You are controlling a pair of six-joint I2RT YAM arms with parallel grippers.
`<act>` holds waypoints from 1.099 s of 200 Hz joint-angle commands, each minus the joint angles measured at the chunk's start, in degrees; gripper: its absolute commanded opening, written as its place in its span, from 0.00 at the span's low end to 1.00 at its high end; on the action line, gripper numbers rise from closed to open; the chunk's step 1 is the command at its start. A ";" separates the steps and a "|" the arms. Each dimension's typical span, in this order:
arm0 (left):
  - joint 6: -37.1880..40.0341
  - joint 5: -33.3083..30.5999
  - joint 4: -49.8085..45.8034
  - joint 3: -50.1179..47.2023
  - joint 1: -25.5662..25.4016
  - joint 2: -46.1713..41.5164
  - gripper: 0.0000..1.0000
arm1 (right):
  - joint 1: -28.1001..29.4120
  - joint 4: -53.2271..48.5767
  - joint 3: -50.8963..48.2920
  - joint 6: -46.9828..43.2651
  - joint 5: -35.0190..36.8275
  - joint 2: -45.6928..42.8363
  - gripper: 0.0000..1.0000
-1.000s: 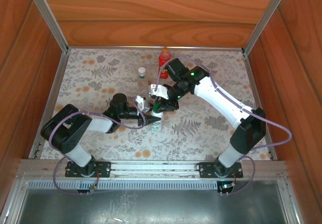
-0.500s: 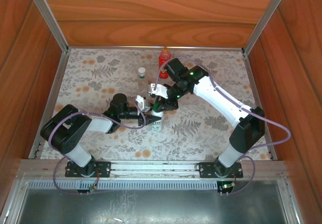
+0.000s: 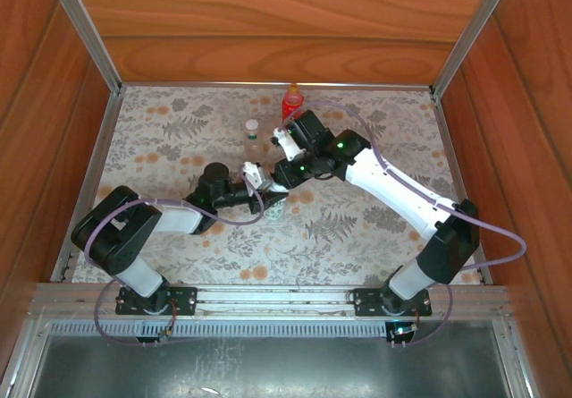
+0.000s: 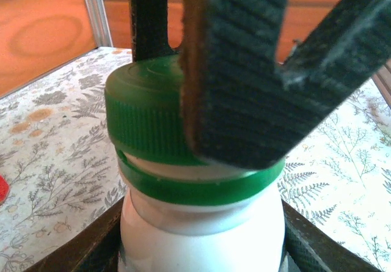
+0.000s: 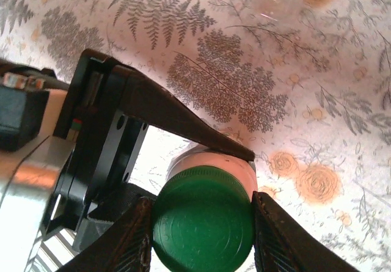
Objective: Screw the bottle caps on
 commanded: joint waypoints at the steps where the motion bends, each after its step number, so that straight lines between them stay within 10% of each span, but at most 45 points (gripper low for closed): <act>1: 1.40 -2.43 0.18 -0.11 0.87 0.82 0.53 | -0.27 -5.22 -1.04 2.54 -0.28 -2.34 0.26; 35: 2.61 1.29 0.18 -2.26 0.80 -1.10 0.53 | -0.27 -0.23 -5.95 -27.73 -5.06 -9.54 0.65; 86: 8.01 1.90 -0.73 -5.46 -1.56 -3.85 0.53 | -0.36 -1.54 -7.74 -59.50 -14.92 -14.13 0.68; 220: 13.02 -1.69 -4.57 -5.85 -4.61 -5.13 0.53 | -0.19 -13.50 4.17 -72.77 -11.49 0.42 0.61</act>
